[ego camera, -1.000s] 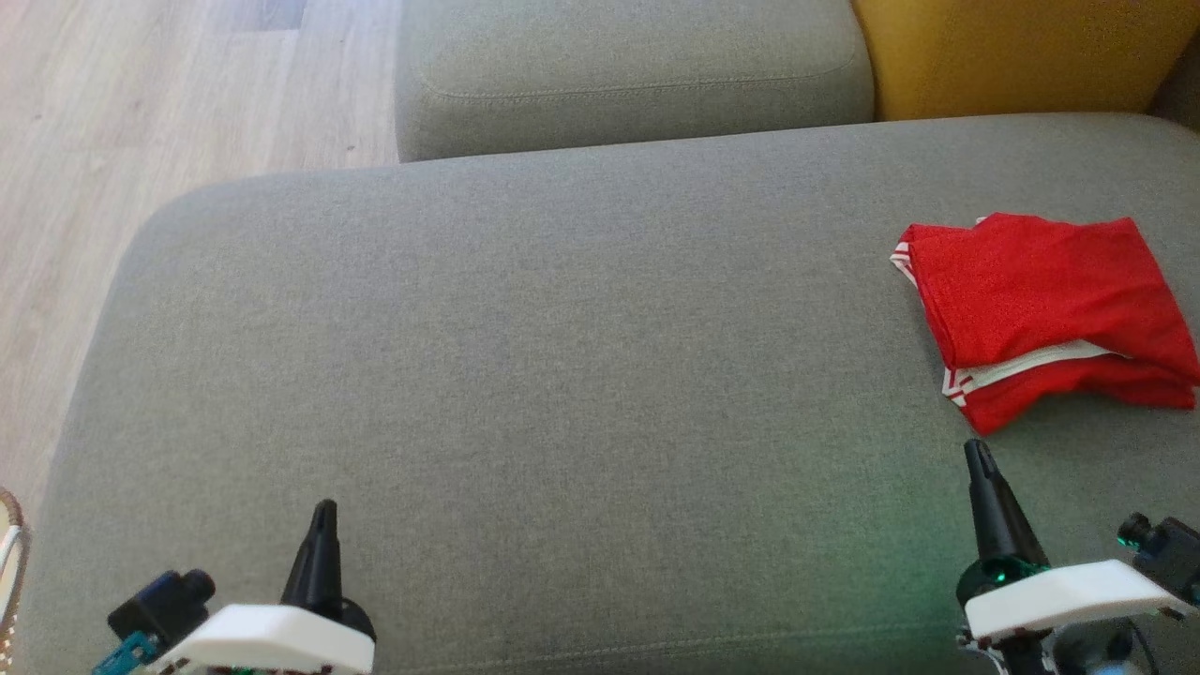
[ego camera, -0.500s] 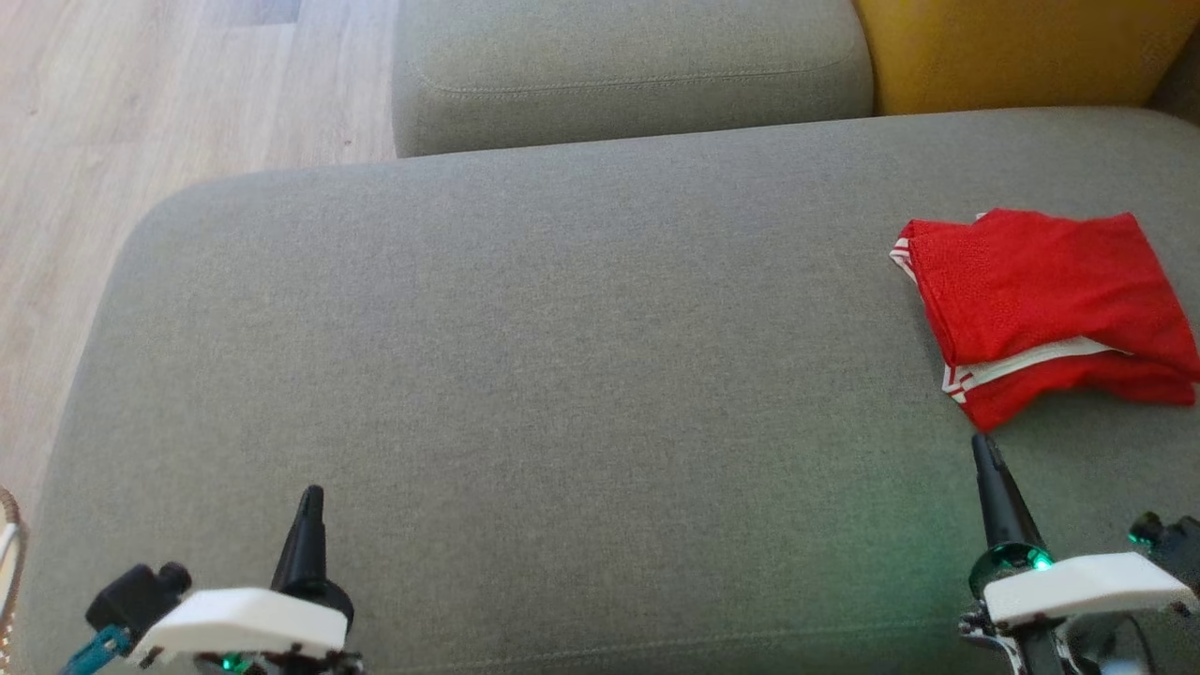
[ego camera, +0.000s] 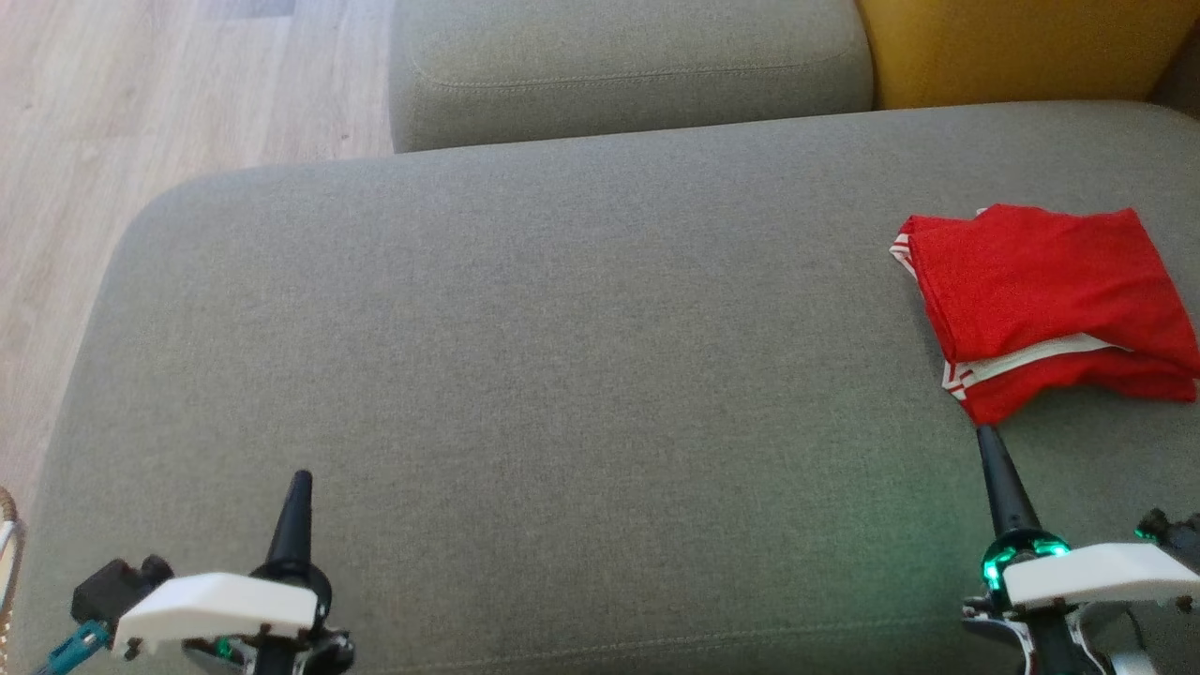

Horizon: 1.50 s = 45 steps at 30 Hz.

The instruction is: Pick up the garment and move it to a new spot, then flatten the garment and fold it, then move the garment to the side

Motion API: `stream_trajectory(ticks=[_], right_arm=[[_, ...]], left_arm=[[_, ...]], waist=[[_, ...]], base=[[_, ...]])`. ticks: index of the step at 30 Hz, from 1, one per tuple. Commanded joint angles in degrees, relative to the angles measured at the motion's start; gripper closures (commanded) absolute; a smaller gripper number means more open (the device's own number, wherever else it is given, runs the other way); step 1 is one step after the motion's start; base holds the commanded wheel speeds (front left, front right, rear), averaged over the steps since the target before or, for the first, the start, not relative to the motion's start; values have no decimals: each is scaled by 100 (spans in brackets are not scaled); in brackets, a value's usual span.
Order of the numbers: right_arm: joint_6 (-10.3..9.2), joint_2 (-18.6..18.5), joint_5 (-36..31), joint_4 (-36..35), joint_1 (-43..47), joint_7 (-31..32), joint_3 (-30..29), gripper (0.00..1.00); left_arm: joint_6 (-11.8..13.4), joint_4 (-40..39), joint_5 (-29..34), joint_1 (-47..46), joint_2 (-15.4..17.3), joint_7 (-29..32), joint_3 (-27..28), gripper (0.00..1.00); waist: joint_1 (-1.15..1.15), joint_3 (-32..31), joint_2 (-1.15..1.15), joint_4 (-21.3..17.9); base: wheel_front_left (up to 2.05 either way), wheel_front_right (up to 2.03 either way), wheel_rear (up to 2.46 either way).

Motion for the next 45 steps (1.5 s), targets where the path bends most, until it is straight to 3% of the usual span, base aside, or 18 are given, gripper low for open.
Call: stream_trajectory(ticks=[1, 41, 45], right_arm=[[0, -89, 144, -160, -366, 41, 54, 100], [-1, -98, 2726, 67, -738, 703, -63, 100], [-1, -97, 2780, 72, -747, 719, -68, 100]], left_arm=[[-71, -140, -144, -362, 99, 35, 209, 100], [-477, 224, -2731, -954, 74, 690, 806, 100], [-486, 233, -2779, -968, 67, 712, 829, 100]], waist=[[0, 3, 0, -1], [0, 121, 0, -40], [0, 124, 0, -41]], base=[[0, 0, 0], [0, 0, 0], [0, 0, 0]])
